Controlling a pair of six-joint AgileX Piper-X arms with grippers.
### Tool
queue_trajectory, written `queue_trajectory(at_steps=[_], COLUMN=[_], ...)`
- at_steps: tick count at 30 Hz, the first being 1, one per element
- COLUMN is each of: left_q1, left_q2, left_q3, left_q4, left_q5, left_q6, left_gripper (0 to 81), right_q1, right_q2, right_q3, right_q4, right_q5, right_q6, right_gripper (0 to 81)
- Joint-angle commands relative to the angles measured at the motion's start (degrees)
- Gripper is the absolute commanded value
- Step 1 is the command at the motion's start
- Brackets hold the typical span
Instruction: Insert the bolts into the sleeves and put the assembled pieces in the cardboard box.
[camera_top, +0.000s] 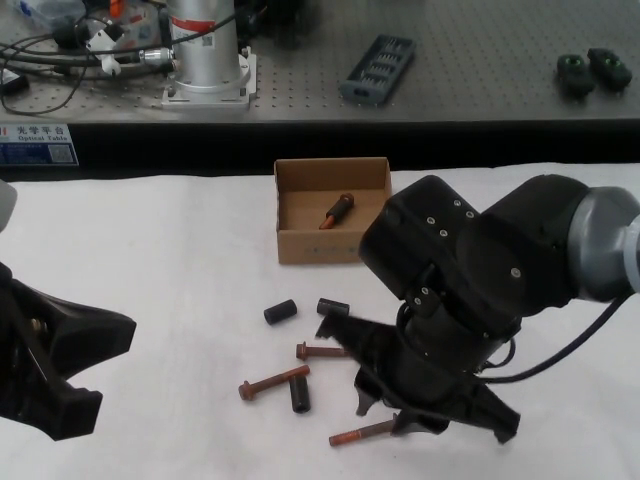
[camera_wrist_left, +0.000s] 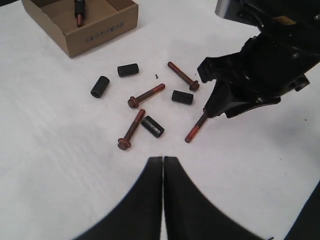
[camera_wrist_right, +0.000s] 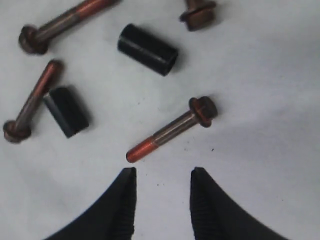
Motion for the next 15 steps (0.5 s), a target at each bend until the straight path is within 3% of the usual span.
queue_trajectory(at_steps=[1, 15], left_q1=[-0.04, -0.04], left_q2=[-0.37, -0.37], left_q3=[0.02, 0.02], left_q4=[-1.07, -1.69], left_q5=[0.20, 0.08], left_q6=[-0.22, -0.22], left_gripper=[0.7, 0.7], right_q1=[0.04, -0.43], right_q2=[0.06, 6.40], right_q3=[-0.49, -0.39], right_q4=[-0.43, -9.12], right_q5=[2.40, 0.56], right_q6=[5.94, 17.51], right_gripper=[27.5, 27.5])
